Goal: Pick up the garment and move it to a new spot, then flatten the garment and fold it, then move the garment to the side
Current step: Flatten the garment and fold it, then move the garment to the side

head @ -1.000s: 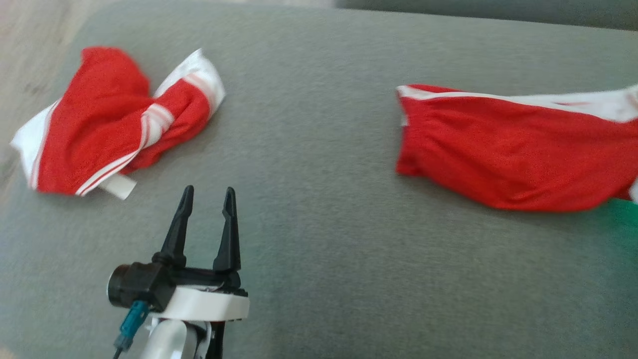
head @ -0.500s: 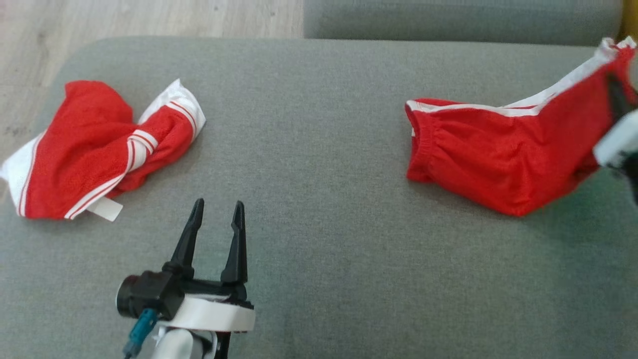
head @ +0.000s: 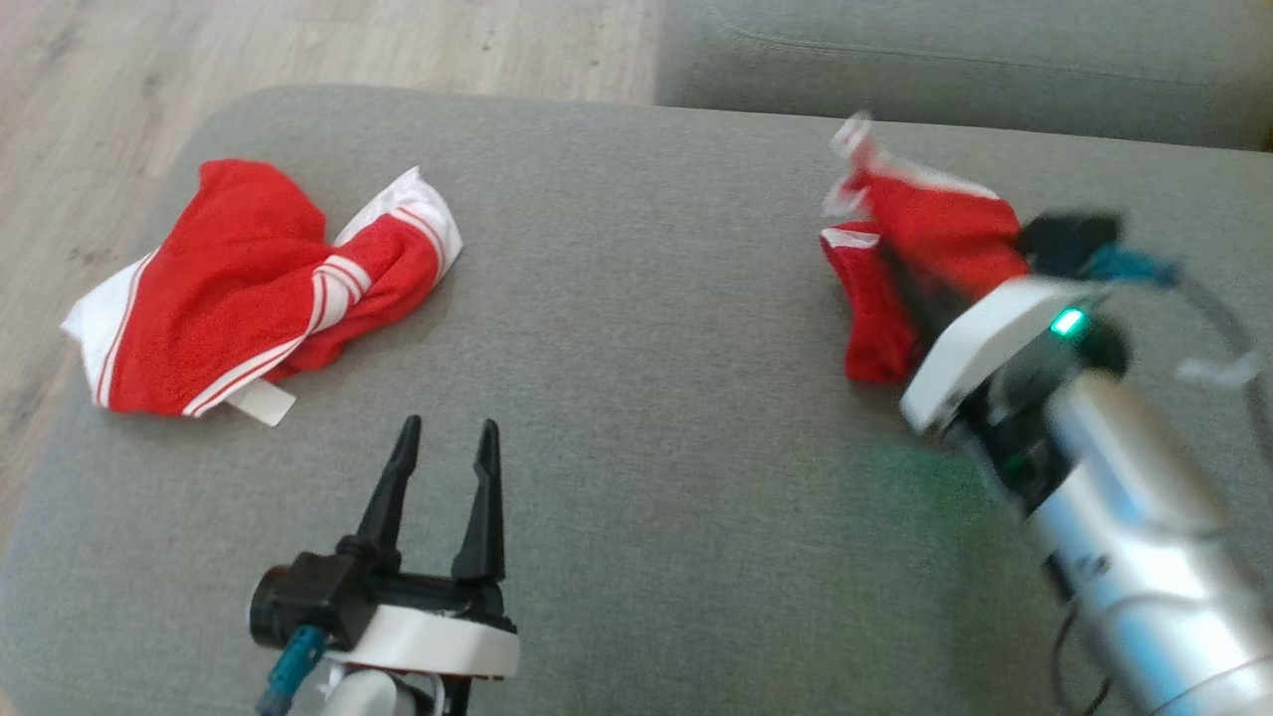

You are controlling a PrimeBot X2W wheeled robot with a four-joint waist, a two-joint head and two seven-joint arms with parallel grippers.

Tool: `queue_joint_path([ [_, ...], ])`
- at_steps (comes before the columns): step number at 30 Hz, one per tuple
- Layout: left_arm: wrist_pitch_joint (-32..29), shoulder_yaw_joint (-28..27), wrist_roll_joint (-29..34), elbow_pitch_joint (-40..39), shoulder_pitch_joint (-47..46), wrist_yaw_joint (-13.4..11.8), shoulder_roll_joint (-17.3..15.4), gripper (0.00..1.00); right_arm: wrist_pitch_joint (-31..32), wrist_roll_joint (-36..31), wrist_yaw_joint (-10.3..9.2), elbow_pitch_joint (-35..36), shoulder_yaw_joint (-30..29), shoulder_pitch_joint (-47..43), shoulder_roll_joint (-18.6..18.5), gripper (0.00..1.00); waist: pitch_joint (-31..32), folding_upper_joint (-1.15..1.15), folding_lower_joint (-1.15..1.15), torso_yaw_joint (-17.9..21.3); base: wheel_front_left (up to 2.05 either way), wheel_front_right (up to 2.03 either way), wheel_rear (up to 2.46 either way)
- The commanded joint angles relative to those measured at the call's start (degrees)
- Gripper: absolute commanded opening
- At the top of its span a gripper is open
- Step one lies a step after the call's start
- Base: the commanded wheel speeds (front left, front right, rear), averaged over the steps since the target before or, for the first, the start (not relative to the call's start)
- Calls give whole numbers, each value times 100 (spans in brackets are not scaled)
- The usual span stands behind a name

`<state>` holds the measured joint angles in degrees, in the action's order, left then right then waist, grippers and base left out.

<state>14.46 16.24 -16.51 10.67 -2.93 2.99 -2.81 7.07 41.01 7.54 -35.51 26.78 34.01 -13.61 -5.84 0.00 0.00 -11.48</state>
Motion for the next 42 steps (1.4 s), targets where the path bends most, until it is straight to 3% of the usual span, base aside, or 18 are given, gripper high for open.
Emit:
queue_joint_path([
  [1,53,-113,-30,-155,-92,-21,-7,100,-76,-57,-5,95,39,22,122,100,-5,0,0,-74,0,0,0],
  [5,53,-66,-77,-170,-94,-52,-7,100,-623,-61,-5,117,-172,-62,309,100,13,0,0,-168,0,0,0],
  [13,53,-226,-69,-238,168,-176,-7,100,-1896,-528,-5,262,-1022,-440,-160,100,312,0,0,-120,0,0,0],
  [20,53,-485,-39,-363,469,-382,-7,100,-2198,-1159,-5,731,-1500,-1407,-305,100,661,0,0,81,0,0,0],
  [28,53,-653,205,-551,811,-536,-7,100,-2205,-2213,-5,1954,-2101,-3173,238,100,910,0,0,222,0,0,0],
  [34,53,-708,350,-562,1013,-567,-7,100,-2206,-2703,-5,2191,-2152,-3809,617,100,1053,0,0,301,0,0,0],
  [42,53,-715,479,-480,1139,-548,-7,100,-2206,-2917,-5,2228,-2133,-4044,772,100,1208,0,0,327,0,0,0],
])
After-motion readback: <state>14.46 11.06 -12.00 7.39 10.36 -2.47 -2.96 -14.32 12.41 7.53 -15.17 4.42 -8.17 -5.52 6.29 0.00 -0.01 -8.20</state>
